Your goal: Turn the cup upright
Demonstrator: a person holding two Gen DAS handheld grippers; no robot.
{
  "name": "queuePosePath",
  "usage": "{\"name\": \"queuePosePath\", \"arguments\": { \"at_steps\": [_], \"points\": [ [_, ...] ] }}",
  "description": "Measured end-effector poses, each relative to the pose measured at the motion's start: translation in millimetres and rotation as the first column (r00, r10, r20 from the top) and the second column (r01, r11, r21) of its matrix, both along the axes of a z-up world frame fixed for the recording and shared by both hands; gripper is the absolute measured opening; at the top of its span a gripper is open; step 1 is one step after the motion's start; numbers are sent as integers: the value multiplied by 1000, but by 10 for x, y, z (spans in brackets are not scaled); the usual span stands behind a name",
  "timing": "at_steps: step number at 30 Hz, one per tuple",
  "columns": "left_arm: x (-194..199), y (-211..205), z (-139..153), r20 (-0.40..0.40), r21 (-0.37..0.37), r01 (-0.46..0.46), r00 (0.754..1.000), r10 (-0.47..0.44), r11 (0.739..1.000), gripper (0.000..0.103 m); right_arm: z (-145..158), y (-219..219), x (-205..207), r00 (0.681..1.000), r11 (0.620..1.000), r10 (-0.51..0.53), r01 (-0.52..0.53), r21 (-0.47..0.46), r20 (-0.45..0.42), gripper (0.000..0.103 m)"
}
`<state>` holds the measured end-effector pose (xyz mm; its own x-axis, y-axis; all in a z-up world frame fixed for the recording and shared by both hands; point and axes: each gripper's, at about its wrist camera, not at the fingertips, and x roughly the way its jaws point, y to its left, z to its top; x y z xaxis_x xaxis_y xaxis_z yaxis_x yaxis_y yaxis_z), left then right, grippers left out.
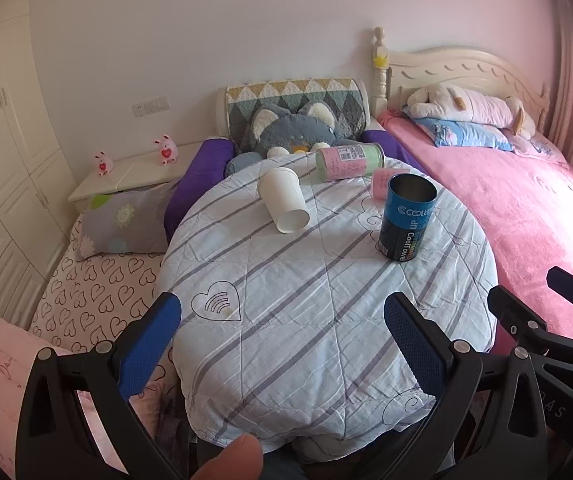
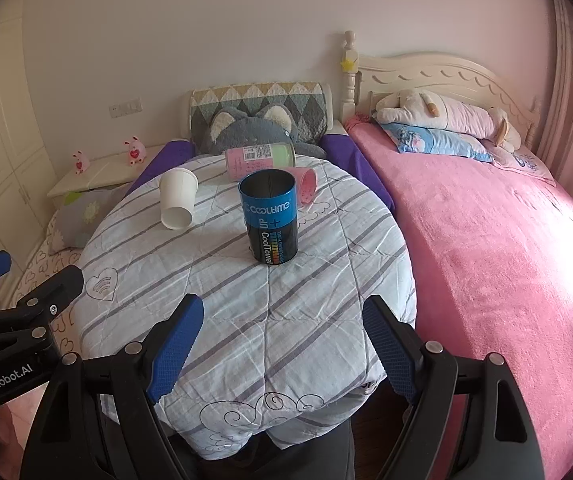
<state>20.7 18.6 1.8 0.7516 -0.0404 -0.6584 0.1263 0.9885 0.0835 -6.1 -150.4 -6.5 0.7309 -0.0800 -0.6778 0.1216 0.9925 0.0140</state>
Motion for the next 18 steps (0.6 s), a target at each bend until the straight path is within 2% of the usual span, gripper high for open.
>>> {"name": "queuePosePath", "arguments": {
  "at_steps": [18],
  "points": [
    [-15,20,3,2,-1,1,1000,-1,1000,103,43,-7,-84,1000,1000,-8,8,-2,20,83]
  ]
}}
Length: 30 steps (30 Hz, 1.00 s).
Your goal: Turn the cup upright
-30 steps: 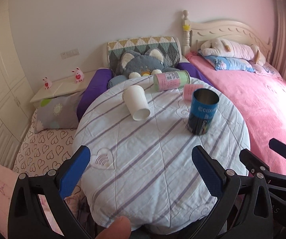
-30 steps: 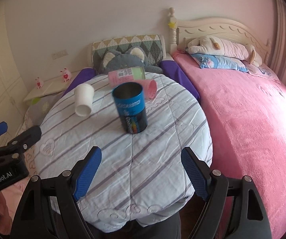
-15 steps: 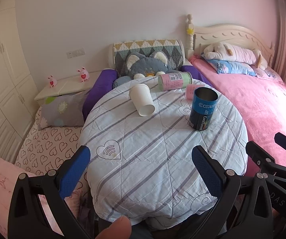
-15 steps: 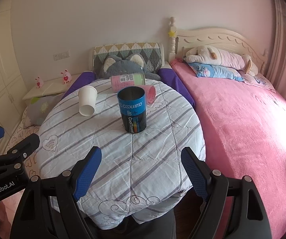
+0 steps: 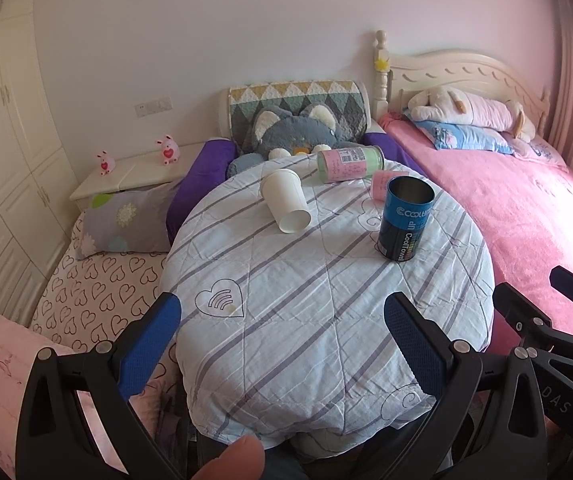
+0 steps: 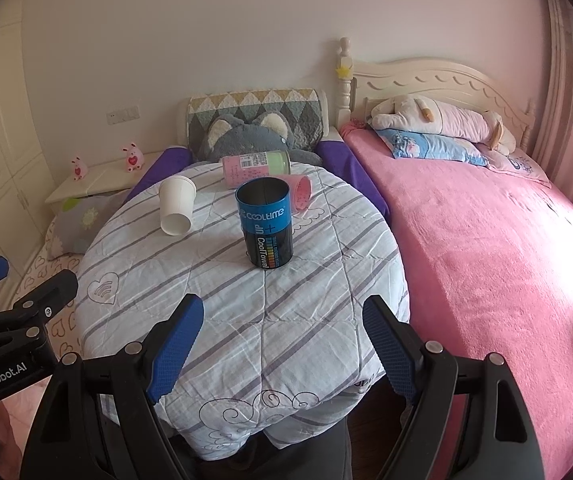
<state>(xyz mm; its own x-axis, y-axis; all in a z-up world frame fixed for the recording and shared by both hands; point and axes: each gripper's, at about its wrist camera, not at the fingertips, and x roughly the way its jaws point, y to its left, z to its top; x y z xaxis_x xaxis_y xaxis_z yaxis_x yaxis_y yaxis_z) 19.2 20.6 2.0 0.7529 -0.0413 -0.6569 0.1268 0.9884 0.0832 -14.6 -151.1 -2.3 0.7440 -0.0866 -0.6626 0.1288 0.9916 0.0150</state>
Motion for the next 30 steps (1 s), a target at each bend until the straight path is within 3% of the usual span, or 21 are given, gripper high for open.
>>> {"name": "queuePosePath", "arguments": {
  "at_steps": [30],
  "points": [
    [-103,10,167,1,-4,0,1000,0,1000,103,63,50,-2,1000,1000,18,-18,-5,15,83]
  ]
}}
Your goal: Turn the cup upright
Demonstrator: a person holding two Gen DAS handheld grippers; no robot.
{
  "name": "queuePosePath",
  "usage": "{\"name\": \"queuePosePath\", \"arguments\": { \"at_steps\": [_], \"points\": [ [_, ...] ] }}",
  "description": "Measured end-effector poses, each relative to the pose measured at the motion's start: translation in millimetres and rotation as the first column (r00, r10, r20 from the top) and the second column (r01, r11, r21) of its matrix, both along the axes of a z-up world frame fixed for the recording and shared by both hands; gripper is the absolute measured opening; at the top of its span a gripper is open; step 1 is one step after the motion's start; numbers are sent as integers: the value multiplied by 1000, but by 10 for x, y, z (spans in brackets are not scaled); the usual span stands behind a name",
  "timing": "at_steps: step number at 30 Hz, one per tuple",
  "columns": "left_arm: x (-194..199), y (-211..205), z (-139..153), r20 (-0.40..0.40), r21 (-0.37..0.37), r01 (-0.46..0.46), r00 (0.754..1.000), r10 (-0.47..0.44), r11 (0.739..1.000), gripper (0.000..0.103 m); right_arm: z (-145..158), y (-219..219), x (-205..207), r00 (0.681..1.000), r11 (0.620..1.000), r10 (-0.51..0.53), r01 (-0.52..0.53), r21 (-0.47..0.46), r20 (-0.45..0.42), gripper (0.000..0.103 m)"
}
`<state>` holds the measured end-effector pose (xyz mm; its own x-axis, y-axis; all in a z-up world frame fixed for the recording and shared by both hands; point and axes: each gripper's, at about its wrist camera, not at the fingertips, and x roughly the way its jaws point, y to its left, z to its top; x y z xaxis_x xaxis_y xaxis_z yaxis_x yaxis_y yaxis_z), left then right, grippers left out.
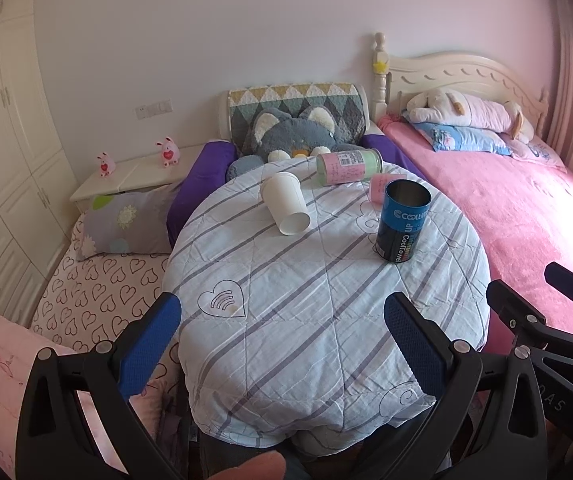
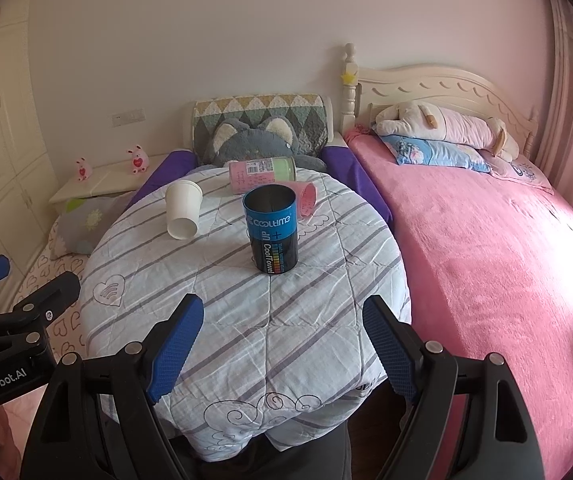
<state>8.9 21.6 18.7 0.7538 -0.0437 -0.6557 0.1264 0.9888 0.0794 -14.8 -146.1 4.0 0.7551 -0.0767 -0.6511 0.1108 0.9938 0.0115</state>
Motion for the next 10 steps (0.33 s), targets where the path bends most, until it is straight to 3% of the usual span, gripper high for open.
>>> {"name": "queuePosePath", "arguments": {
  "at_steps": [10],
  "points": [
    [-4,13,12,-1,-9,-4,1000,4,1000,103,0,7,7,1000,1000,1,-1,3,-3,83]
  ]
}}
